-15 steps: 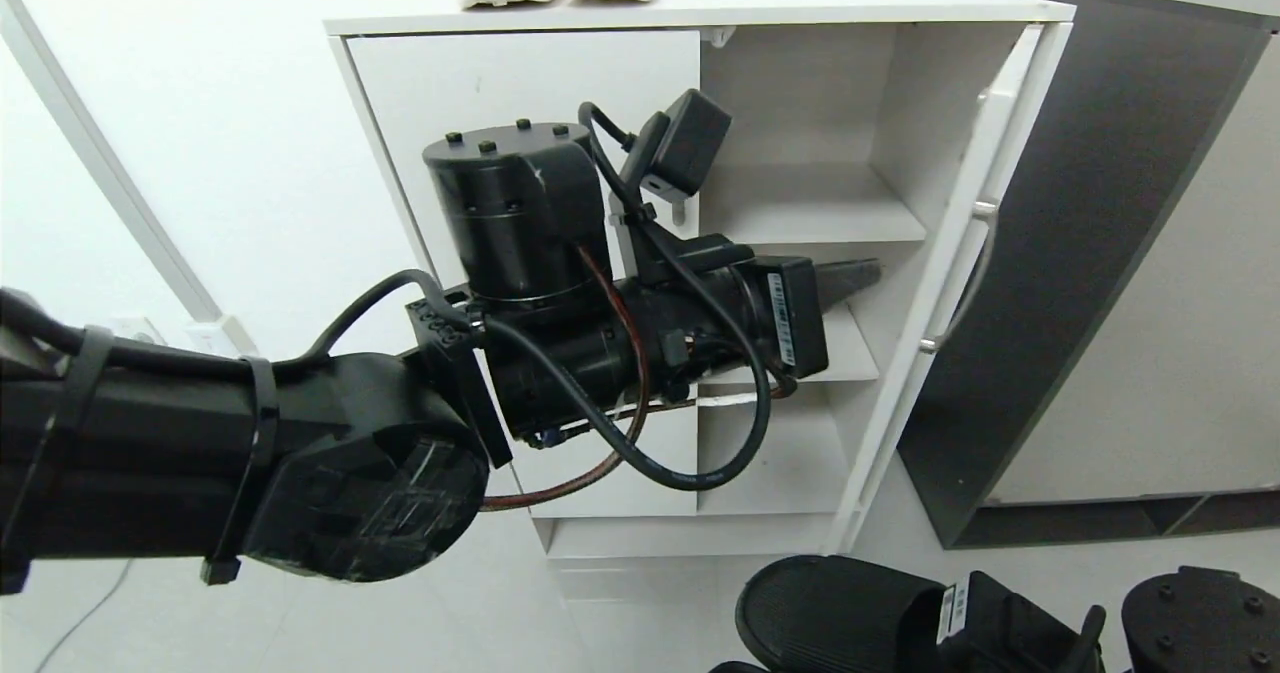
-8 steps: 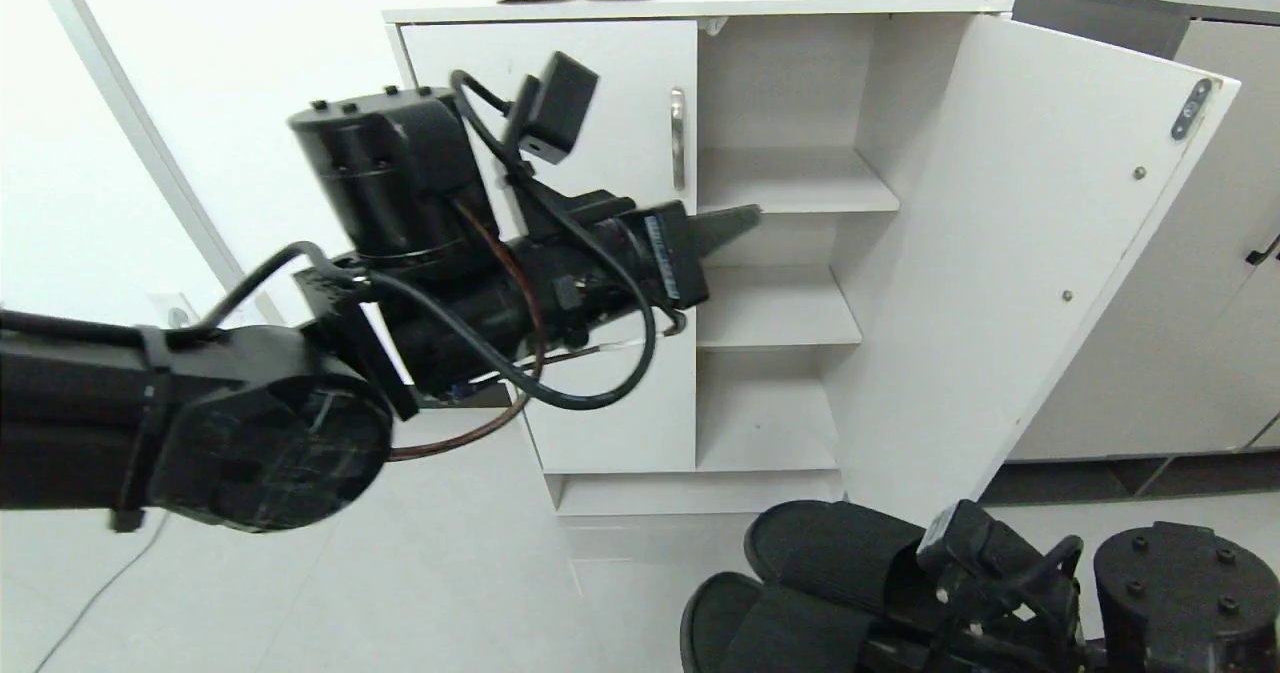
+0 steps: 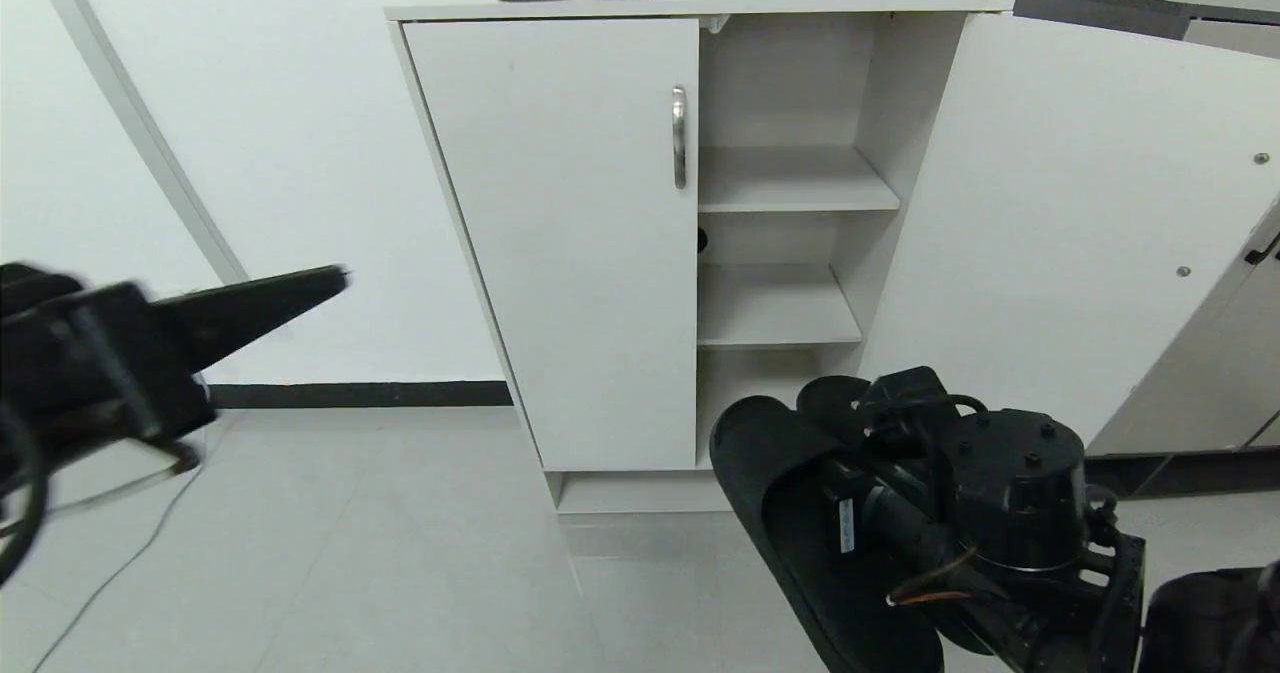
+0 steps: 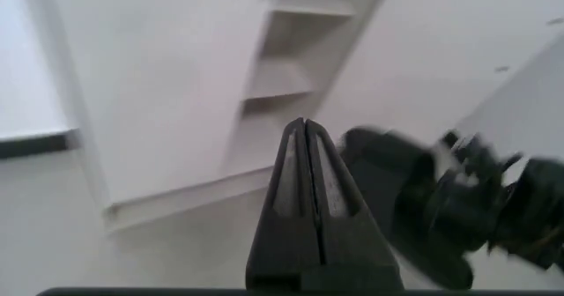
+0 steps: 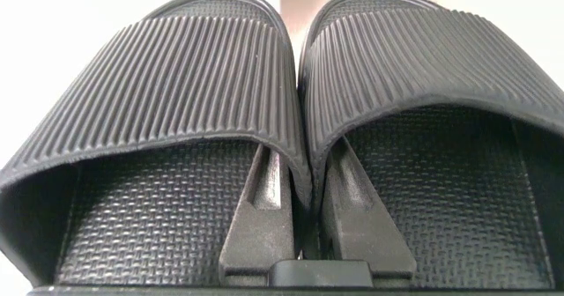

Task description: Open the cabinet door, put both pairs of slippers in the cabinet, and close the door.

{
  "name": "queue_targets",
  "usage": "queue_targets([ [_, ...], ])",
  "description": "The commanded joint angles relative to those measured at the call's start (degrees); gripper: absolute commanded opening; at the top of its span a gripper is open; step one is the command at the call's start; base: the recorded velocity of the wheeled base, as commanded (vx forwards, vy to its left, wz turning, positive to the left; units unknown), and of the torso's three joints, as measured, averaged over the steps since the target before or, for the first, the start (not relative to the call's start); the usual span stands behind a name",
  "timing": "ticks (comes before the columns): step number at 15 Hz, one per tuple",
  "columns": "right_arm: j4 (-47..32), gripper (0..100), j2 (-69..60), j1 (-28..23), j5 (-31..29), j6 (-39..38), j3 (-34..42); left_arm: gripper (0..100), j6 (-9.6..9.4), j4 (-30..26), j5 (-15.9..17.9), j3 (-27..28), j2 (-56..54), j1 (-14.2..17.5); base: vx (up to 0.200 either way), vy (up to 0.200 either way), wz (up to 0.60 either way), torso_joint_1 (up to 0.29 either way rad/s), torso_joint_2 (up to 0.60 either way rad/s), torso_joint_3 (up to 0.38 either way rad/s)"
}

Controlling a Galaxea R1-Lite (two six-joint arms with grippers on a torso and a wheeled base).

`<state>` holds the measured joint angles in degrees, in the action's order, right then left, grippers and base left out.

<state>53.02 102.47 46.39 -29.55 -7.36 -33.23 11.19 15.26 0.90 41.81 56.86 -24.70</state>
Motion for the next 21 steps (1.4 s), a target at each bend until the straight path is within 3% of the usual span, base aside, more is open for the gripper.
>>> queue_targets([
  [1,0.0,0,3.3,-1.3,-1.1,-0.1,-2.4,0,-1.52,-17.9,-10.4,-8.9,-26.8,10.0,0.000,0.000,0.00,0.000,0.00,0.000],
  [2,0.0,0,3.6,-1.6,-1.4,-0.1,-2.8,0,-1.61,-20.7,-10.8,-10.2,-30.7,13.4,0.000,0.000,0.00,0.000,0.00,0.000],
  [3,0.0,0,4.0,-1.7,-1.6,-0.1,-3.0,0,-2.75,-23.3,-11.8,-16.3,-38.2,19.1,0.000,0.000,0.00,0.000,0.00,0.000],
  [4,0.0,0,4.0,-1.6,-2.0,-0.1,-2.8,0,-5.04,-23.4,-11.5,-22.5,-42.9,22.9,0.000,0.000,0.00,0.000,0.00,0.000],
  [5,0.1,0,4.0,-1.6,-2.0,-0.1,-2.5,0,-7.32,-23.3,-11.3,-28.1,-47.1,24.3,0.000,0.000,0.00,0.000,0.00,0.000],
  [9,0.2,0,4.1,-1.6,-2.1,-0.1,-2.5,0,-8.73,-22.9,-10.7,-37.2,-56.9,24.6,0.000,0.000,0.00,0.000,0.00,0.000],
  [11,0.2,0,4.7,-1.6,-2.1,-0.1,-2.4,0,-10.05,-17.0,-9.9,-40.4,-56.9,24.6,0.000,0.000,0.00,0.000,0.00,0.000],
  [12,0.2,0,4.8,-1.5,-2.0,-0.1,-2.5,0,-11.63,-16.6,-8.6,-40.8,-56.9,24.6,0.000,0.000,0.00,0.000,0.00,0.000],
  [13,0.2,0,5.1,-1.5,-2.1,-0.2,-2.5,0,-11.98,-16.8,-7.9,-40.8,-56.9,24.6,0.000,0.000,0.00,0.000,0.00,0.000],
  [18,0.4,0,5.2,-0.9,-2.2,0.3,-2.5,0,-12.25,-16.3,-5.2,-41.4,-56.9,24.6,0.000,0.000,0.00,0.000,0.00,0.000],
  [21,0.4,0,8.1,-0.7,-3.2,0.1,-6.6,0,-11.72,-15.9,-4.9,-41.6,-56.9,24.6,0.000,0.000,0.00,0.000,0.00,0.000],
])
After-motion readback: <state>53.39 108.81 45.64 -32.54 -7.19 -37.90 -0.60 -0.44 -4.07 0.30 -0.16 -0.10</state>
